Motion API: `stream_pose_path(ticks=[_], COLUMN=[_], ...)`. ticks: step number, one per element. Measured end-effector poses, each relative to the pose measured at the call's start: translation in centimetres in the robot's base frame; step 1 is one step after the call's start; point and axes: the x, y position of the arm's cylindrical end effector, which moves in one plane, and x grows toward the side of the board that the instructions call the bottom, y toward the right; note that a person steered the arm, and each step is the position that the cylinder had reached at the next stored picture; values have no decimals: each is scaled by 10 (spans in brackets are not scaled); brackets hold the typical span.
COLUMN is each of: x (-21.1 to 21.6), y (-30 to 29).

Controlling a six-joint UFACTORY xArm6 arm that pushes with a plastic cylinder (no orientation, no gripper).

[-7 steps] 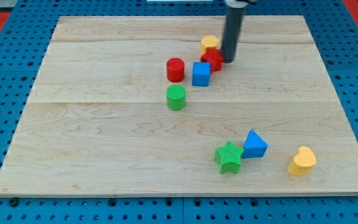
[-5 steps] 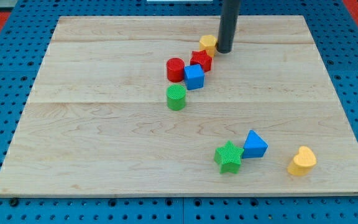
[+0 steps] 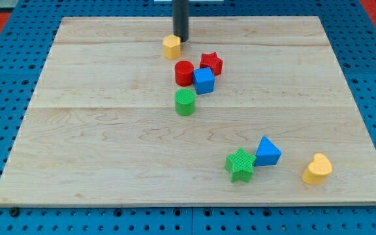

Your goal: Move the yellow hexagon above the red circle

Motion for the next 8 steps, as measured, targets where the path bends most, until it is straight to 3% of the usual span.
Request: stream_pose_path(ticks=[2, 3, 4, 6, 8], x=[19, 12, 9, 35, 46], y=[-7, -75, -81, -7, -37])
